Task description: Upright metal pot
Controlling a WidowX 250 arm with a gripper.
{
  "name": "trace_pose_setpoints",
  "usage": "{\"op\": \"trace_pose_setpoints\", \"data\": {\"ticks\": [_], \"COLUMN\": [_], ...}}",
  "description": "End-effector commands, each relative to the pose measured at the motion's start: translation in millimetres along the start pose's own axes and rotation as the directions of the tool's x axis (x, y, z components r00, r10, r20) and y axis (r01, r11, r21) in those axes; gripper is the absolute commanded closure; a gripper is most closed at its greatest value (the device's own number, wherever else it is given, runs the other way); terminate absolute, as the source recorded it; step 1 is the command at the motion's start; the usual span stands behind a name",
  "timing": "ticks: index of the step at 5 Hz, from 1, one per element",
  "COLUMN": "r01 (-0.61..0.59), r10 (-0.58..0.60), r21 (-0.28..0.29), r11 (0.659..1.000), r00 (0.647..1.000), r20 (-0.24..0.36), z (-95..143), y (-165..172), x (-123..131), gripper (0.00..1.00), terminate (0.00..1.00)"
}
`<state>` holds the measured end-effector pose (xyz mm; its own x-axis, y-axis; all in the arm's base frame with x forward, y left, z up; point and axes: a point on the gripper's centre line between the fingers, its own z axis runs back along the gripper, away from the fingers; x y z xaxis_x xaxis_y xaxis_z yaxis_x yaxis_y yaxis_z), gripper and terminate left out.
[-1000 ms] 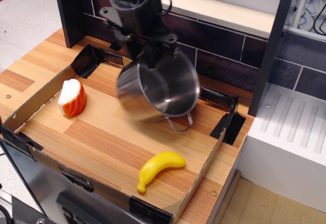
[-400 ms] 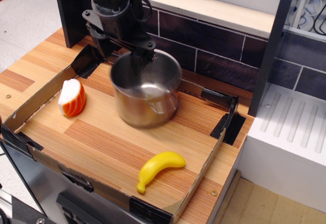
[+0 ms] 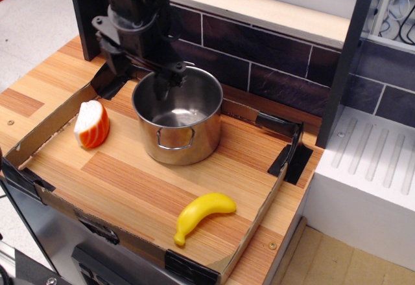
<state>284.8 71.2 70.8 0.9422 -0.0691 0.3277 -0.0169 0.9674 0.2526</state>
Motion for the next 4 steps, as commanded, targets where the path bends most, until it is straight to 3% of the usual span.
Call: {"op": "trace_pose_setpoints", "data": {"ticks": [1, 2, 4], "r01": [-0.039, -0.066, -0.076], "r10": [0.033, 0.066, 0.078], "r21": [0.048, -0.002, -0.017], "r11": [0.998, 0.998, 0.997], "r00": [0.991, 0.992, 0.992], "r20": [0.127, 0.112, 0.101], "z": [84.4, 111.4, 124.6], "y": [-0.3, -5.2, -4.3], "x": [44.5, 58.3, 67.0], "gripper": [0.00, 0.00, 0.00], "terminate": [0.00, 0.00, 0.00]}}
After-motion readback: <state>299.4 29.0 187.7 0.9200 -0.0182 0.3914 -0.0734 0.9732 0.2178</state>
